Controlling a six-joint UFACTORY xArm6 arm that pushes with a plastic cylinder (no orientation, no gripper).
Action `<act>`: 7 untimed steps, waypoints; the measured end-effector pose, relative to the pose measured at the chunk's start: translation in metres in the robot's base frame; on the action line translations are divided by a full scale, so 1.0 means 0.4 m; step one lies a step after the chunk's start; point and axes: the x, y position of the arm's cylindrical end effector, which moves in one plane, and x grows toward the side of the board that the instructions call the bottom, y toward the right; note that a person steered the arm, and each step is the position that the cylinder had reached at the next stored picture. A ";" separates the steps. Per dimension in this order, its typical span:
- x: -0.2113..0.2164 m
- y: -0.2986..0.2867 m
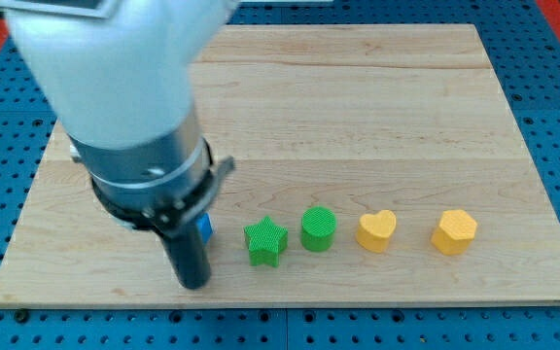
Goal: Move the red star to the left of the blue triangle
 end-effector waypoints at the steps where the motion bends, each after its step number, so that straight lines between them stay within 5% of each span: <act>1: 0.030 0.060; 2: 0.007 0.173; 4: -0.052 0.173; 5: 0.015 0.161; 7: -0.061 -0.244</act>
